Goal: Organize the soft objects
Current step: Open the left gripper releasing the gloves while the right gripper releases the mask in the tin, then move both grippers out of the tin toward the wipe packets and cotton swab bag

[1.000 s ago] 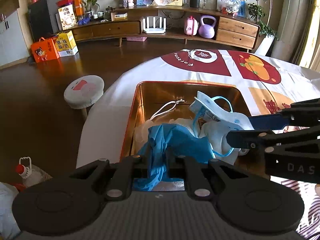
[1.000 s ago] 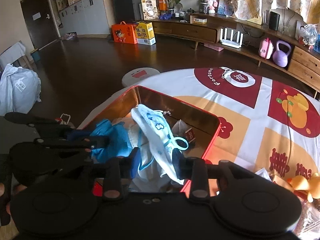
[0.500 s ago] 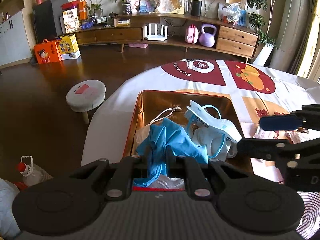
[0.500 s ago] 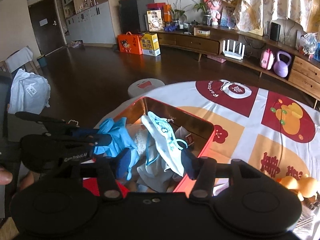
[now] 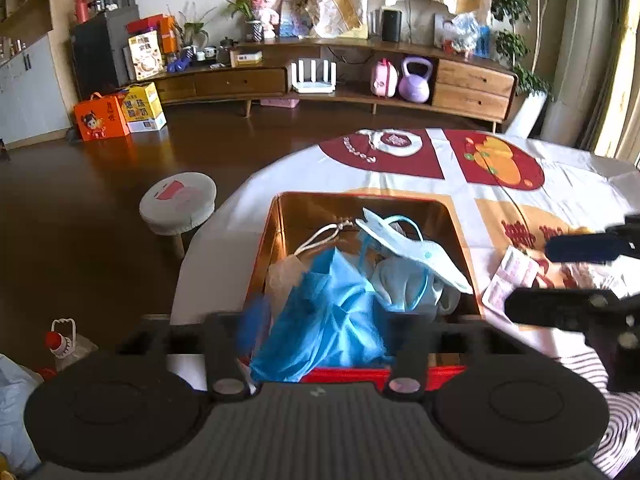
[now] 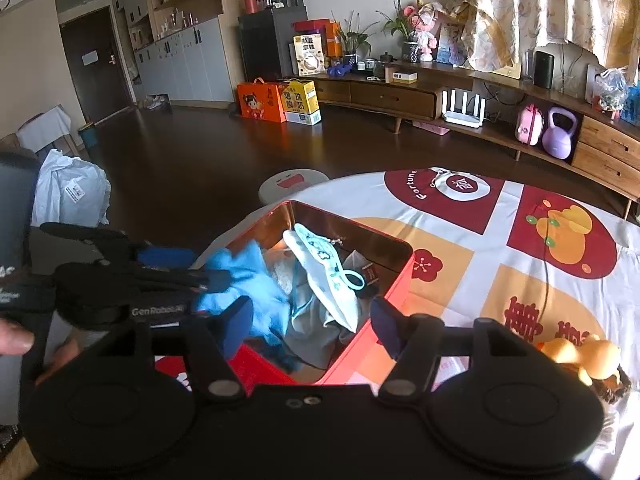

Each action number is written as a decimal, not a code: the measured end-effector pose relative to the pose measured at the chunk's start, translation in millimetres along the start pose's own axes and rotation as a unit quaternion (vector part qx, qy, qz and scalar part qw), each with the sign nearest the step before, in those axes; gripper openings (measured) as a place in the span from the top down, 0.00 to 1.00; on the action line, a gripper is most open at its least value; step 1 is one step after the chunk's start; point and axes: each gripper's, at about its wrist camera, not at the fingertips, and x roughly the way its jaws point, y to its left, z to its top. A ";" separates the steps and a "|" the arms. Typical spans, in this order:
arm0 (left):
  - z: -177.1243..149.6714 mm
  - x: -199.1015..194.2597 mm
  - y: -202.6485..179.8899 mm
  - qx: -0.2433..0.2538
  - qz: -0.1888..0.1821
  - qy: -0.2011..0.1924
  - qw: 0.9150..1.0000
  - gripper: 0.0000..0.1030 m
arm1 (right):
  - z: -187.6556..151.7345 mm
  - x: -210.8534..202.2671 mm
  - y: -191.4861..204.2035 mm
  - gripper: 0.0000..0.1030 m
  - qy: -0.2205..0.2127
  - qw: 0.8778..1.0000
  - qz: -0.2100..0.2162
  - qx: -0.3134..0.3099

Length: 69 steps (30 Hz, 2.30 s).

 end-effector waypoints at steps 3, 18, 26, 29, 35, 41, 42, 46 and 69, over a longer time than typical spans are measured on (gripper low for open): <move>0.6 -4.6 -1.5 -0.005 -0.009 -0.009 1.000 0.23 | -5.3 -8.8 -3.4 0.34 -0.001 1.000 0.002 0.004; -10.1 -48.3 -27.1 -0.007 -0.027 -0.035 0.999 0.21 | -32.5 -62.5 -23.7 0.16 -0.029 0.999 0.003 0.041; -17.2 -70.6 -51.6 -0.001 -0.046 -0.051 0.998 0.19 | -48.8 -90.5 -32.1 0.04 -0.050 0.997 -0.001 0.054; -20.1 -76.0 -62.3 0.001 -0.055 -0.052 0.997 0.19 | -57.6 -101.4 -36.0 0.01 -0.057 0.997 -0.002 0.058; -24.9 -86.1 -82.7 -0.010 -0.081 -0.061 0.995 0.08 | -73.2 -123.1 -50.4 0.00 -0.071 0.995 -0.014 0.064; -28.6 -83.3 -109.3 -0.002 -0.102 -0.064 0.993 0.05 | -93.6 -140.9 -72.5 0.00 -0.075 0.995 -0.031 0.062; -29.3 -82.2 -113.4 -0.001 -0.105 -0.065 0.992 0.04 | -96.5 -143.2 -76.4 0.00 -0.075 0.995 -0.033 0.063; -29.3 -74.0 -128.4 -0.006 -0.116 -0.064 0.991 0.01 | -106.3 -149.3 -93.1 0.00 -0.073 0.994 -0.047 0.072; -16.8 32.3 -196.1 0.059 -0.135 -0.004 0.989 0.01 | -124.0 -100.9 -186.4 0.00 -0.017 0.990 -0.119 0.075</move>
